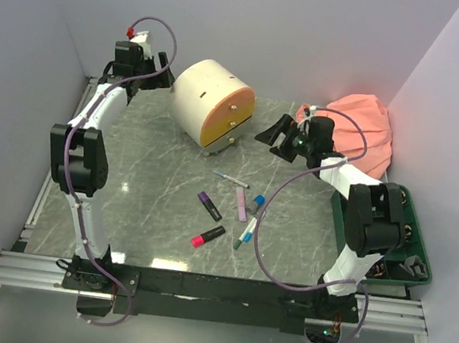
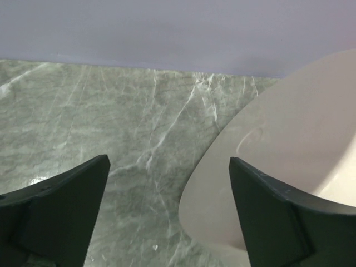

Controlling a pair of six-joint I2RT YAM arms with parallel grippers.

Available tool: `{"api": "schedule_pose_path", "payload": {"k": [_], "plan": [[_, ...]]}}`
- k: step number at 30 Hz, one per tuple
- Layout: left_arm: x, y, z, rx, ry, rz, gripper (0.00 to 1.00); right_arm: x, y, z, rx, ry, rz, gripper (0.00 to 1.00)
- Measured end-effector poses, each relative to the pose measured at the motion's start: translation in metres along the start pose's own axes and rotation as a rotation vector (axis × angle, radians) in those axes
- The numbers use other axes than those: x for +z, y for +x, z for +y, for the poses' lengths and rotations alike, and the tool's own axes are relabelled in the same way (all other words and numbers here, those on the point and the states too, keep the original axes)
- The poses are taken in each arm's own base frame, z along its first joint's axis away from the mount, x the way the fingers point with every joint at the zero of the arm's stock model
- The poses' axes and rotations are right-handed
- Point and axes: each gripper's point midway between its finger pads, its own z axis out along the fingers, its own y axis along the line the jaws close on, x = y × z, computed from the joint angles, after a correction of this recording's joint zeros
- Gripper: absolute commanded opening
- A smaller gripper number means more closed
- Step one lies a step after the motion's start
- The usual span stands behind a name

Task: Sort the stationery into containers
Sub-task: Open the drawer in the storage box.

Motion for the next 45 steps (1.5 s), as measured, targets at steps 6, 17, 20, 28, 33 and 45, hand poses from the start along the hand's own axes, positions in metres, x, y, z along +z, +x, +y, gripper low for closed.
{"api": "schedule_pose_path", "payload": {"k": [6,17,20,28,33,45], "plan": [[-0.01,0.001,-0.001,0.006,-0.004,0.01,0.99,0.005,0.009,0.033,0.159,-0.157,0.086,0.88],[-0.017,-0.012,0.014,0.083,-0.064,0.009,1.0,0.041,-0.009,0.054,0.303,-0.352,0.17,0.7],[-0.021,-0.034,0.029,0.103,-0.102,-0.032,0.99,0.052,-0.016,0.054,0.327,-0.367,0.174,0.67],[-0.04,-0.058,0.092,0.119,-0.244,-0.073,0.99,0.065,-0.016,0.051,0.364,-0.365,0.189,0.58],[-0.041,-0.056,0.097,0.123,-0.259,-0.067,1.0,0.067,-0.008,0.059,0.367,-0.373,0.207,0.57],[-0.038,-0.03,0.109,0.103,-0.27,-0.004,1.0,0.084,0.01,0.058,0.348,-0.369,0.245,0.54]]}}
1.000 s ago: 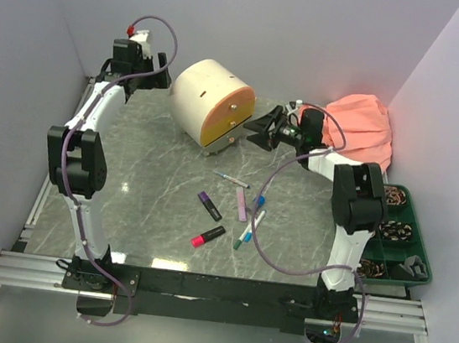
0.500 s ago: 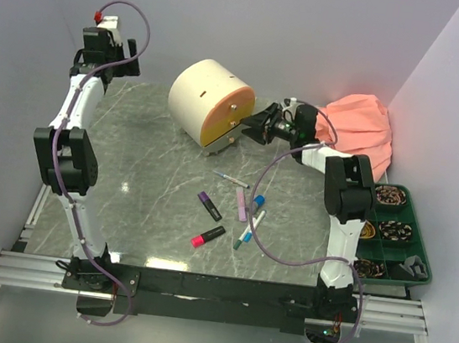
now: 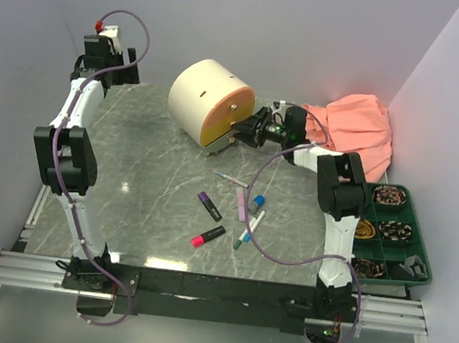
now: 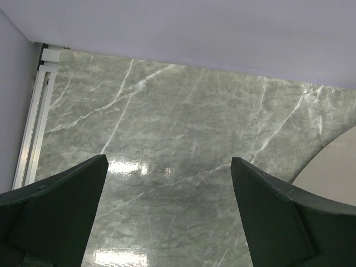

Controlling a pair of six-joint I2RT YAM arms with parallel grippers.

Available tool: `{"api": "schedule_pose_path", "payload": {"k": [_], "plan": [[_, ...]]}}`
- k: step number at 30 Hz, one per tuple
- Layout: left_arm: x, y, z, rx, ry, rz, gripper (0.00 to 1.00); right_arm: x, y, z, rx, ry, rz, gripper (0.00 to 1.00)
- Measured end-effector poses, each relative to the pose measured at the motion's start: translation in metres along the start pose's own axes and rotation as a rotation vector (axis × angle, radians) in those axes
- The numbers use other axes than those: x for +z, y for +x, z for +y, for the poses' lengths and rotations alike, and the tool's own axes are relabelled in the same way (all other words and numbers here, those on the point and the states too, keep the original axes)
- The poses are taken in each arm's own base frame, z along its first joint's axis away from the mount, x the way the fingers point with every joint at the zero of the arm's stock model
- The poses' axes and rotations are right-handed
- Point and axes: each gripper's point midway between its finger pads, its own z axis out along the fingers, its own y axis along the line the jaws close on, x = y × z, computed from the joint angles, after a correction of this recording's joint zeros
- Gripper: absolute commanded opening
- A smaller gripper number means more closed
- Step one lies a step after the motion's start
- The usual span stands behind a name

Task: Sort the stationery into containers
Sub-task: Open the drawer in the storage box.

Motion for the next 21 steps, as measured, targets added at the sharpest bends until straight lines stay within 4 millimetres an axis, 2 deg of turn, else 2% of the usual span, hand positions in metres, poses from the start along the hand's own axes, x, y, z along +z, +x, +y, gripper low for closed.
{"api": "schedule_pose_path", "payload": {"k": [4,11,21], "plan": [[0.001,0.005,0.003,-0.003,-0.005,0.01,1.0,0.002,0.0,-0.007,0.008,0.008,0.004,0.53],[0.002,0.012,0.003,-0.009,0.0,0.027,0.99,0.005,0.002,-0.002,-0.003,0.001,0.01,0.51],[0.002,0.012,-0.001,-0.025,0.02,0.026,0.99,0.009,-0.011,0.024,-0.077,-0.039,-0.005,0.52]]}}
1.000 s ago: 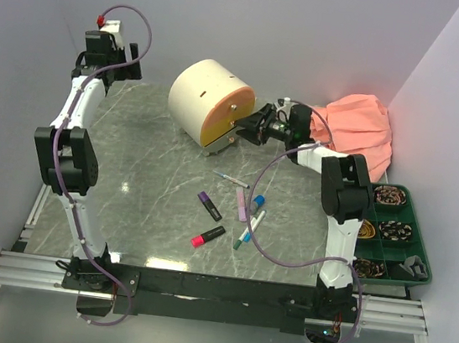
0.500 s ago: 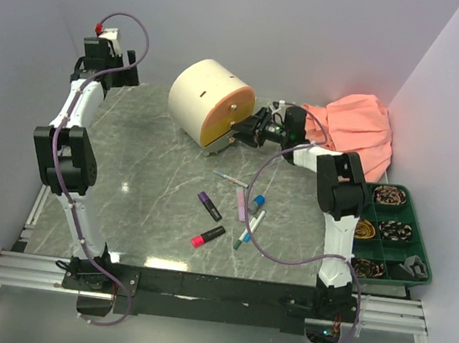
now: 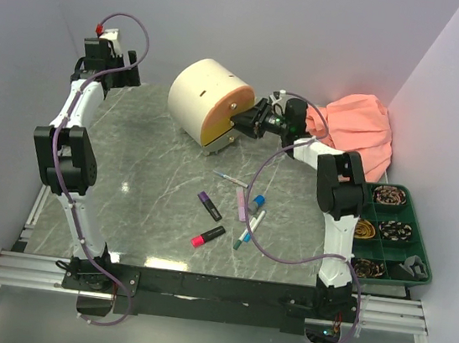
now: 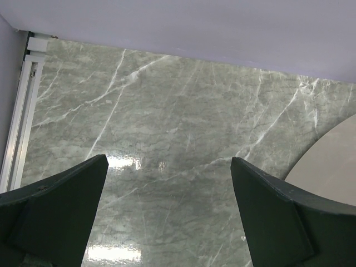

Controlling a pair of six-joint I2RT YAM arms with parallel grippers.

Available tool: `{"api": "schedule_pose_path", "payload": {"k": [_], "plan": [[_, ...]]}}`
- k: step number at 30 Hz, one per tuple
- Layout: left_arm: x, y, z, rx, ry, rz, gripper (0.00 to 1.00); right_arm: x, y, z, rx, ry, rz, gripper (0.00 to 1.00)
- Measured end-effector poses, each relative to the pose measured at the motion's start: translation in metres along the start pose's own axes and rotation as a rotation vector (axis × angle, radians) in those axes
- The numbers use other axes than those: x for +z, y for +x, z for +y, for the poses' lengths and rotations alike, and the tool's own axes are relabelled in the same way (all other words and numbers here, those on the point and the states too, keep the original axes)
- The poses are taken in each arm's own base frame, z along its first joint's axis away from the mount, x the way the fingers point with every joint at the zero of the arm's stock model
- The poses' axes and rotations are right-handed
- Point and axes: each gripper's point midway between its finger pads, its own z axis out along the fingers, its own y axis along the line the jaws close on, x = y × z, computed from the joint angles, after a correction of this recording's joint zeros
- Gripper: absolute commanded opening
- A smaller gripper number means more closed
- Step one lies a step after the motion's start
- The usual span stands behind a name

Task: Sort the stationery into containers
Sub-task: Open the drawer in the storage box.

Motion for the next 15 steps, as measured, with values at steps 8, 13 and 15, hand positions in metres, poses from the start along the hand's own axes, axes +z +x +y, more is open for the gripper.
{"api": "schedule_pose_path", "payload": {"k": [8,13,15], "plan": [[0.0,0.0001,-0.001,-0.003,0.004,0.0,1.0,0.0046,-0.0009,-0.005,-0.006,0.016,-0.002,0.44],[0.0,0.0001,-0.0021,-0.01,0.009,0.001,0.99,0.0054,0.0001,-0.0069,-0.005,0.023,-0.001,0.13],[0.0,0.0,-0.0026,-0.013,0.011,0.0,0.99,0.0057,0.0012,-0.0077,-0.006,0.026,0.001,0.0]]}}
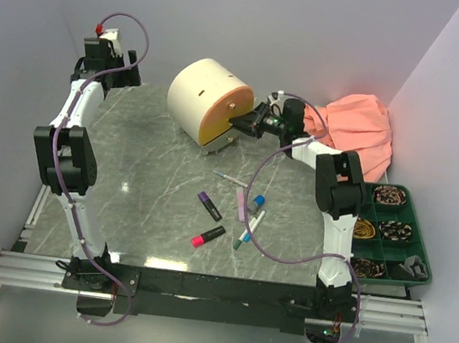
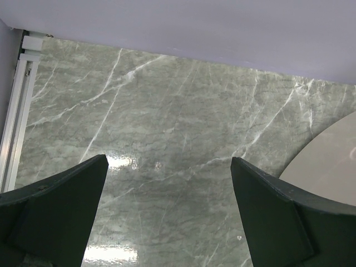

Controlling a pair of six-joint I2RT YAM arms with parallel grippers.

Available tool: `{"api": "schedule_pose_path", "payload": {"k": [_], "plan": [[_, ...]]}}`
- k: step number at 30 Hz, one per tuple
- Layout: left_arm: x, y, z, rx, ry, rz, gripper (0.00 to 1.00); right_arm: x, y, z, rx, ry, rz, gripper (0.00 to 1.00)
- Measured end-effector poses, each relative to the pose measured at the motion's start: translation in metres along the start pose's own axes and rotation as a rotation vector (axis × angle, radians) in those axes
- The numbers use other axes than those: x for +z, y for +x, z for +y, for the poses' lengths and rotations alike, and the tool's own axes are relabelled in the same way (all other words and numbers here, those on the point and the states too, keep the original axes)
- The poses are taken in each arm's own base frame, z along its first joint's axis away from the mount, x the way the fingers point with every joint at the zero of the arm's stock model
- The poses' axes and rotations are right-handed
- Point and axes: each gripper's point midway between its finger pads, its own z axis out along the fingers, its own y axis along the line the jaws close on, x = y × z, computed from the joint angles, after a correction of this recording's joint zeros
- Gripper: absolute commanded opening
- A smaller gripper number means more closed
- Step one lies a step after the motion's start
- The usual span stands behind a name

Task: Sort the stationery into containers
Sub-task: Open the drawer in the storage box.

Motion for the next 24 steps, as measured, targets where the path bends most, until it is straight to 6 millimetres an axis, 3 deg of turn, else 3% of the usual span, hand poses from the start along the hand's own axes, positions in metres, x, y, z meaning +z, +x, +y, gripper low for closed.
{"api": "schedule_pose_path", "payload": {"k": [6,16,24], "plan": [[0.0,0.0,-0.001,-0.005,0.006,0.001,0.99,-0.003,0.004,-0.006,-0.014,0.005,-0.004,0.0],[0.001,0.0,-0.003,-0.015,0.017,-0.002,0.99,-0.04,0.017,-0.01,-0.002,0.036,-0.025,0.0],[0.003,0.008,-0.003,-0.021,0.015,0.01,1.0,-0.056,0.021,-0.011,-0.009,0.061,-0.018,0.0]]}}
